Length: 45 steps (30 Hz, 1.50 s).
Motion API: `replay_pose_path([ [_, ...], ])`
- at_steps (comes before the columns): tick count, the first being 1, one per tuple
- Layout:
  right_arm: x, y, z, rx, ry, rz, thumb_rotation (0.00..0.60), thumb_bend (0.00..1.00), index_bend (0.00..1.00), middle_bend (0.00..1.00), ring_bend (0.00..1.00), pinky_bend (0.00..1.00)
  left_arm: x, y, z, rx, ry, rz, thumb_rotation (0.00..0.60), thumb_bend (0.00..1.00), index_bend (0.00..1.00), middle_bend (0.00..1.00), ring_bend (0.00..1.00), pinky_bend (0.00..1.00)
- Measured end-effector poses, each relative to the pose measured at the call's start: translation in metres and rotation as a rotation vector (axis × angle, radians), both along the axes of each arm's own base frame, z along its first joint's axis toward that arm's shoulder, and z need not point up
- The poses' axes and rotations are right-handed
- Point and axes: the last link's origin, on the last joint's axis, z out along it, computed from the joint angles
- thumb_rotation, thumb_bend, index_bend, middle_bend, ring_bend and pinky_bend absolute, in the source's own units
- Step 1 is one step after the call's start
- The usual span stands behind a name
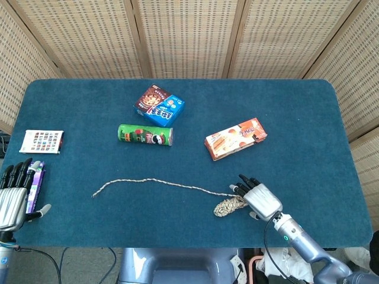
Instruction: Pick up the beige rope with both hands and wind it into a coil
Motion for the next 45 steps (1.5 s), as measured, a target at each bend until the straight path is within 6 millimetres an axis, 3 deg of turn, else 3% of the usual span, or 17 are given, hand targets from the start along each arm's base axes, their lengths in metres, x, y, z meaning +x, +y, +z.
replay_pose_path([
  [9, 0.002, -0.004, -0.012, 0.010, -0.025, 0.017, 0.600, 0.22, 0.31, 0.34, 0.20, 0.29, 0.000, 0.001, -0.002, -0.010, 0.004, 0.003, 0.600, 0.00, 0.00, 0.00, 0.00, 0.00],
  [16, 0.007, -0.008, -0.020, 0.021, -0.047, 0.030, 0.600, 0.27, 0.36, 0.37, 0.22, 0.33, -0.001, 0.000, -0.001, -0.007, 0.003, 0.007, 0.600, 0.00, 0.00, 0.00, 0.00, 0.00],
  [22, 0.006, -0.012, -0.025, 0.020, -0.053, 0.026, 0.600, 0.32, 0.44, 0.46, 0.29, 0.43, -0.002, 0.001, -0.001, -0.007, 0.003, 0.012, 0.600, 0.00, 0.00, 0.00, 0.00, 0.00],
  [26, 0.007, -0.013, -0.025, 0.008, -0.076, 0.029, 0.600, 0.39, 0.54, 0.56, 0.38, 0.55, -0.002, 0.003, -0.003, -0.012, 0.007, 0.012, 0.600, 0.00, 0.00, 0.00, 0.00, 0.00],
  [33, 0.008, -0.013, -0.019, -0.032, -0.164, 0.053, 0.600, 0.43, 0.58, 0.60, 0.41, 0.57, -0.002, 0.011, -0.012, -0.020, 0.031, -0.008, 0.600, 0.00, 0.00, 0.00, 0.00, 0.00],
  [35, 0.008, -0.011, -0.017, -0.039, -0.178, 0.061, 0.600, 0.43, 0.58, 0.60, 0.41, 0.57, -0.002, 0.014, -0.017, -0.018, 0.033, -0.027, 0.600, 0.00, 0.03, 0.00, 0.00, 0.00],
  [38, 0.008, -0.009, -0.013, -0.054, -0.191, 0.078, 0.600, 0.43, 0.58, 0.60, 0.41, 0.57, -0.001, 0.024, -0.028, -0.024, 0.031, -0.064, 0.600, 0.00, 0.15, 0.00, 0.00, 0.00],
  [41, 0.011, -0.004, -0.008, -0.066, -0.211, 0.091, 0.600, 0.43, 0.58, 0.60, 0.41, 0.57, 0.000, 0.037, -0.041, -0.069, 0.038, -0.088, 0.600, 0.00, 0.18, 0.00, 0.00, 0.00],
  [45, 0.012, 0.001, -0.004, -0.077, -0.216, 0.104, 0.600, 0.43, 0.58, 0.60, 0.41, 0.57, 0.010, 0.059, -0.065, -0.191, 0.057, -0.103, 0.600, 0.09, 0.29, 0.00, 0.00, 0.00],
])
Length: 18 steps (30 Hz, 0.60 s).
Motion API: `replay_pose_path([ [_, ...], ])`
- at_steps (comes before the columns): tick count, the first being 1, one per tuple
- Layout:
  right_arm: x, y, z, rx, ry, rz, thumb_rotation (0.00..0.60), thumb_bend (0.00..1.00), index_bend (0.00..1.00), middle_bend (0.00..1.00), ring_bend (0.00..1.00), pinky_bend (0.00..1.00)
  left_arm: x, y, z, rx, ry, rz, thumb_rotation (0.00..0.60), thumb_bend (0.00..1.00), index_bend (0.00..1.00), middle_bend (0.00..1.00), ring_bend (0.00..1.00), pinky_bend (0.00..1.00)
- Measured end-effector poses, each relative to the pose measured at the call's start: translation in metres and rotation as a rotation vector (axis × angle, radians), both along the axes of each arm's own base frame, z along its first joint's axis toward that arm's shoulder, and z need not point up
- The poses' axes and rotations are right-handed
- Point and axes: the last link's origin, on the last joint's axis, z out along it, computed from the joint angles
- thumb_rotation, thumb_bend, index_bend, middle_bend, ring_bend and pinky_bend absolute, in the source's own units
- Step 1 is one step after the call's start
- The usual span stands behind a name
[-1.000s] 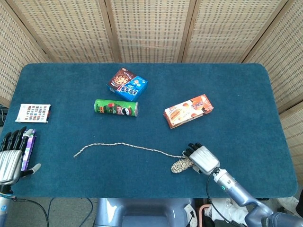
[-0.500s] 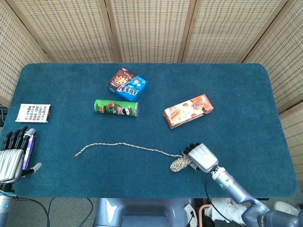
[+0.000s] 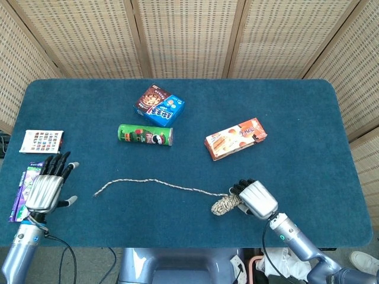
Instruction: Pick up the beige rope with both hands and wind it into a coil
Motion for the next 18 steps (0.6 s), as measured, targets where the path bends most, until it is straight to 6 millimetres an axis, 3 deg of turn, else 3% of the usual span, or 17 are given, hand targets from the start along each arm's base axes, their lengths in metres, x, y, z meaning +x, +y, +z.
replay_pose_path([
  [9, -0.002, 0.002, 0.000, -0.001, -0.020, -0.011, 0.600, 0.43, 0.59, 0.61, 0.41, 0.57, 0.030, 0.046, -0.059, -0.071, 0.003, -0.012, 0.600, 0.18, 0.39, 0.00, 0.00, 0.00],
  [18, -0.001, 0.002, 0.003, -0.009, -0.039, -0.005, 0.600, 0.43, 0.59, 0.61, 0.41, 0.57, 0.038, 0.067, -0.090, -0.101, 0.006, 0.033, 0.600, 0.27, 0.45, 0.00, 0.00, 0.00],
])
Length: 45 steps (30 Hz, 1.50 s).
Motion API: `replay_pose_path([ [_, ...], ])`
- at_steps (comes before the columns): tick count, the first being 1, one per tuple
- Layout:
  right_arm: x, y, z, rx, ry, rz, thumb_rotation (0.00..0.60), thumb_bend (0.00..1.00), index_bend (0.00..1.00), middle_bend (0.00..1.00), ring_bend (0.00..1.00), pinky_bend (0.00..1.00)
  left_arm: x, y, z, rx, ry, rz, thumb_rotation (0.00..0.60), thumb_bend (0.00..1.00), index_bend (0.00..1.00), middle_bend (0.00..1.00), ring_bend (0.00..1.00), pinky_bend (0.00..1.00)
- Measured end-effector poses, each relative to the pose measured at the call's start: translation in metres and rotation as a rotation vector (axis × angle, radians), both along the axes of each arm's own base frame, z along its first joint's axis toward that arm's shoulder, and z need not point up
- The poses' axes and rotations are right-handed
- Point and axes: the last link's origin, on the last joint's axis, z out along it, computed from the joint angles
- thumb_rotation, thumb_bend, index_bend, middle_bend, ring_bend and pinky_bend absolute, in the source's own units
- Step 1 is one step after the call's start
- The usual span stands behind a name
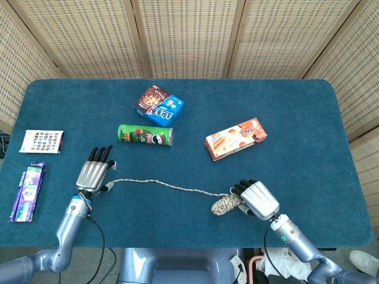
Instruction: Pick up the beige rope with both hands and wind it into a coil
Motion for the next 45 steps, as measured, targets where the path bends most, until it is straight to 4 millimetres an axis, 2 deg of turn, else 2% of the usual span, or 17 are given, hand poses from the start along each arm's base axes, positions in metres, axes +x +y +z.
replay_pose_path([
  [5, 0.000, 0.000, 0.001, 0.001, 0.000, -0.001, 0.600, 0.43, 0.59, 0.61, 0.41, 0.57, 0.000, 0.003, -0.008, -0.021, 0.011, 0.026, 0.600, 0.32, 0.47, 0.00, 0.00, 0.00],
  [18, 0.000, 0.000, -0.002, 0.008, 0.006, 0.003, 0.600, 0.43, 0.59, 0.61, 0.41, 0.57, -0.002, 0.006, -0.023, -0.073, 0.002, 0.079, 0.600, 0.32, 0.49, 0.00, 0.00, 0.00],
  [24, 0.000, 0.000, -0.002, 0.009, 0.007, -0.001, 0.600, 0.43, 0.59, 0.61, 0.41, 0.57, -0.001, 0.006, -0.030, -0.089, -0.021, 0.098, 0.600, 0.37, 0.50, 0.00, 0.00, 0.00],
  [38, -0.001, -0.001, -0.002, 0.009, 0.005, -0.001, 0.600, 0.43, 0.59, 0.61, 0.41, 0.57, -0.002, 0.007, -0.035, -0.105, -0.002, 0.119, 0.600, 0.38, 0.51, 0.00, 0.00, 0.00],
  [45, -0.001, -0.002, -0.001, 0.009, 0.001, -0.006, 0.600, 0.43, 0.59, 0.61, 0.41, 0.57, -0.001, 0.010, -0.039, -0.110, 0.007, 0.123, 0.600, 0.41, 0.58, 0.00, 0.00, 0.00],
])
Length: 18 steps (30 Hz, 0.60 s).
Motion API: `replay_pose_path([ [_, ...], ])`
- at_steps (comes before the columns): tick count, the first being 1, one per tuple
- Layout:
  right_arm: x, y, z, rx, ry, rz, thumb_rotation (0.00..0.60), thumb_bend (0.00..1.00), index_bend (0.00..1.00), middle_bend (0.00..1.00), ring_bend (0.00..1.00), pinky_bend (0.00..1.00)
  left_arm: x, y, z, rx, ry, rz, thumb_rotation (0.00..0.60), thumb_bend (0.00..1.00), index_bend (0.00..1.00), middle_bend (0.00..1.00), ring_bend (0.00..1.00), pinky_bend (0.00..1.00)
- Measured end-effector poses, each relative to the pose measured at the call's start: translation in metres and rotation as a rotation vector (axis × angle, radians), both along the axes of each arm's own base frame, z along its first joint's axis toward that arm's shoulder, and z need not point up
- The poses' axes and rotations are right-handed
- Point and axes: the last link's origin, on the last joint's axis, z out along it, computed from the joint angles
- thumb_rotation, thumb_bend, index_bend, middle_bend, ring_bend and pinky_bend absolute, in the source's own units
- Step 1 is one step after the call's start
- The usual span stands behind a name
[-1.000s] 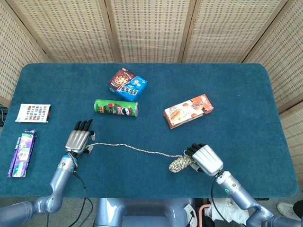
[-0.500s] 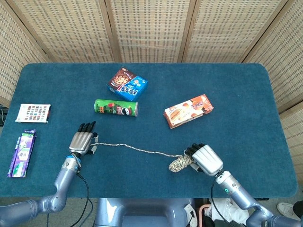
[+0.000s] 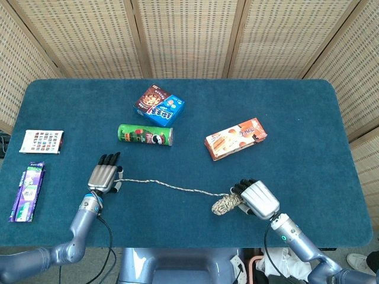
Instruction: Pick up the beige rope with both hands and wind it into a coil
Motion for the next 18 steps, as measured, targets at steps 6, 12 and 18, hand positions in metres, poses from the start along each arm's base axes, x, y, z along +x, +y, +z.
replay_pose_path([
  [6, 0.0001, -0.0002, 0.0014, -0.001, -0.006, 0.000, 0.600, 0.43, 0.59, 0.61, 0.41, 0.57, -0.0007, 0.0005, -0.0001, -0.001, 0.003, 0.014, 0.600, 0.44, 0.66, 0.00, 0.00, 0.00],
  [12, 0.0009, 0.0008, 0.0021, -0.002, -0.008, 0.005, 0.600, 0.44, 0.59, 0.61, 0.41, 0.57, -0.0030, 0.0014, 0.0040, 0.015, 0.006, 0.016, 0.600, 0.49, 0.71, 0.00, 0.00, 0.00],
  [18, 0.0017, 0.0015, 0.0018, -0.002, -0.007, 0.008, 0.600, 0.44, 0.59, 0.61, 0.41, 0.57, -0.0071, 0.0028, 0.0083, 0.031, 0.012, 0.017, 0.600, 0.50, 0.73, 0.00, 0.00, 0.00],
])
